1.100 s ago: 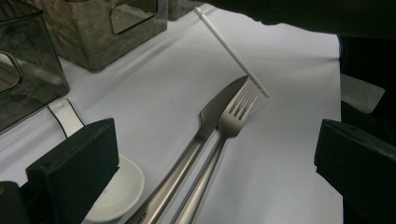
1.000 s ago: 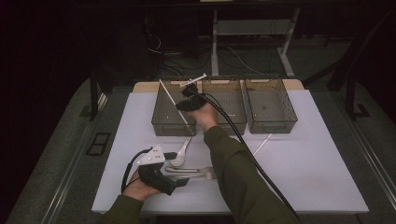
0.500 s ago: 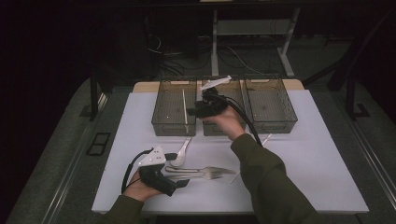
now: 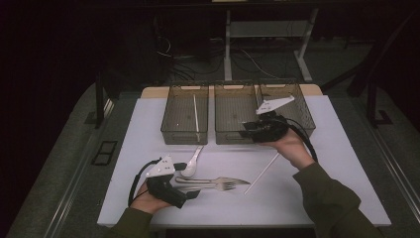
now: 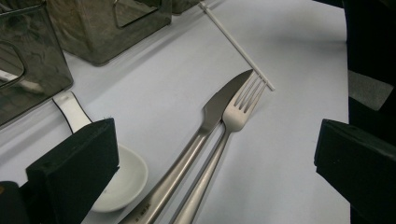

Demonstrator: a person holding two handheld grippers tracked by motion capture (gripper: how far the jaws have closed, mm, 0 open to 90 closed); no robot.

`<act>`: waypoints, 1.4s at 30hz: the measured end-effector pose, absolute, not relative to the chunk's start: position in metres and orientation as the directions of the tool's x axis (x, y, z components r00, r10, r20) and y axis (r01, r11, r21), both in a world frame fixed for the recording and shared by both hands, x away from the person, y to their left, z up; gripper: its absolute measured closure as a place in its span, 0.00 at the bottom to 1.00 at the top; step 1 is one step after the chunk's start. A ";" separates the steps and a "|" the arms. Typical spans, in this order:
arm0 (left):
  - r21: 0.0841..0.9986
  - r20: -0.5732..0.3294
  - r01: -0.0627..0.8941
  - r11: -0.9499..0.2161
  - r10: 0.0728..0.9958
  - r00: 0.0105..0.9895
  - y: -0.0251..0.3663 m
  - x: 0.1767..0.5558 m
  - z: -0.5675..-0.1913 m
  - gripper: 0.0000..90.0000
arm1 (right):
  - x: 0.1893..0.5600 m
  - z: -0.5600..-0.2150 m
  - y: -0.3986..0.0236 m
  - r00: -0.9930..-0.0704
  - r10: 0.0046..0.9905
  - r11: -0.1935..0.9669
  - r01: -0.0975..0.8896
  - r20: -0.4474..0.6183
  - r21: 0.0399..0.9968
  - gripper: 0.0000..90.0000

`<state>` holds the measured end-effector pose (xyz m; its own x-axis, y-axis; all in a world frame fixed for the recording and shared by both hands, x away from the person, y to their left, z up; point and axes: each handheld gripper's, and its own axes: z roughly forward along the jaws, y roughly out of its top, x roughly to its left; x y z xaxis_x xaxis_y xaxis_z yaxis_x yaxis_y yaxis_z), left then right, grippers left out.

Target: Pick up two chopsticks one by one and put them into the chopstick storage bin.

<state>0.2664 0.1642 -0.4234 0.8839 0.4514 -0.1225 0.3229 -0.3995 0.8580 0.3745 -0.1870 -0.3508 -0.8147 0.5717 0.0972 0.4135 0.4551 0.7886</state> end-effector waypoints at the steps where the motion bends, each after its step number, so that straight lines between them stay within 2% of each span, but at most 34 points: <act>1: 0.857 -0.122 0.323 -0.400 0.452 0.884 0.164 0.266 -0.423 0.00 | 0.372 -0.353 -0.194 -0.810 0.579 0.450 0.417 0.097 0.790 0.71; 15: 0.855 -0.123 0.330 -0.401 0.461 0.879 0.163 0.267 -0.425 0.00 | 0.360 -0.408 -0.264 -0.706 0.703 0.437 0.516 0.078 0.737 0.99; 28: 0.849 -0.119 0.330 -0.412 0.459 0.880 0.163 0.267 -0.426 0.00 | 0.381 -0.433 -0.282 -0.635 0.772 0.435 0.567 0.034 0.700 1.00; 42: 0.847 -0.124 0.333 -0.414 0.455 0.882 0.161 0.267 -0.427 0.00 | 0.386 -0.445 -0.287 -0.622 0.783 0.455 0.588 0.016 0.669 1.00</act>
<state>0.2668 0.1612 -0.4270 0.8818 0.4548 -0.1244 0.3331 -0.4141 0.8471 0.3865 -0.2872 -0.4454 -0.6223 0.7826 0.0155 0.5882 0.4545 0.6689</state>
